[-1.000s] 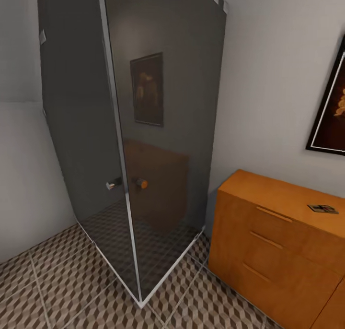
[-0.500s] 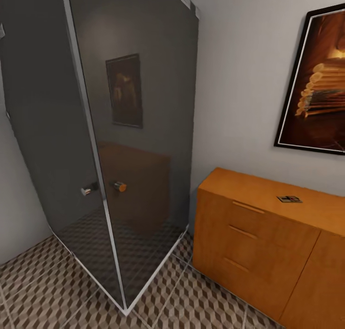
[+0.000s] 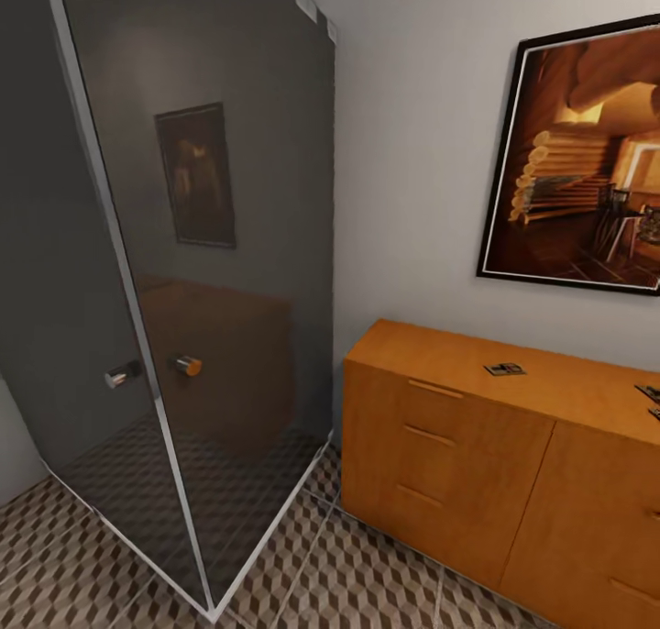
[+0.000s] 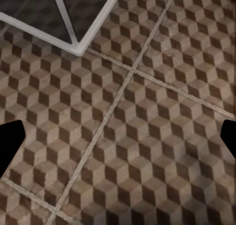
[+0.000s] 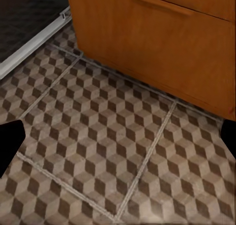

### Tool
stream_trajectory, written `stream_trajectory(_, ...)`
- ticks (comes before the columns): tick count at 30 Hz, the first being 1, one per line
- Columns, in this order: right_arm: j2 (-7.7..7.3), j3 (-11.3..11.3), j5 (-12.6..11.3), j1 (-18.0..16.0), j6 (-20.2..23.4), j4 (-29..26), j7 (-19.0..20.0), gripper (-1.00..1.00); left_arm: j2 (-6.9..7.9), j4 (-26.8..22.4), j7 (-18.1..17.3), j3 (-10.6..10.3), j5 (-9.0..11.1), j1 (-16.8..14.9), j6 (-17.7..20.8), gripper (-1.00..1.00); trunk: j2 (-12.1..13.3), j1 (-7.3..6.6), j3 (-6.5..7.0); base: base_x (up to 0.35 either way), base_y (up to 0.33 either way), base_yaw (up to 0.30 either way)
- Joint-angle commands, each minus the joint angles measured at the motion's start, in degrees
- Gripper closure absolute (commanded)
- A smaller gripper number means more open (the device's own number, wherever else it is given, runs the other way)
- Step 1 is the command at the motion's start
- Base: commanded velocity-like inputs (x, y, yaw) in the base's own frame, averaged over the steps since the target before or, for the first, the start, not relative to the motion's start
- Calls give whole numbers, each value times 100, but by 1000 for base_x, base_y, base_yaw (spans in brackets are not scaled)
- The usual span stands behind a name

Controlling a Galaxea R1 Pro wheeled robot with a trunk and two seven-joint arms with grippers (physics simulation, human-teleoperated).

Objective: Take the four mousetraps from the cabinet in the bathroom and place them on the bathroom floor. Make sure all four end up on the same floor surface, and ensure that at least two of them are either under or directly next to the same bathroom sink.

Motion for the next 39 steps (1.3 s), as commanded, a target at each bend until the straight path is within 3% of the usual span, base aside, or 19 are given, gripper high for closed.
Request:
stream_trajectory(1, 0, 5, 27, -4, -14, 5, -18, -100, 0, -4, 5, -1, -1, 1, -12, -100, -3, 0, -2, 0, 0, -234)
stream_trajectory(27, 0, 5, 27, -4, -11, 7, -18, -100, -10, 74, 4, -3, -1, 1, -12, -100, -3, 0, 73, 0, 0, -225)
stream_trajectory(39, 8, -11, 27, -4, -129, 323, -18, -100, -15, 76, 4, -6, -1, 1, -12, -100, -3, 0, 107, 0, 0, -211)
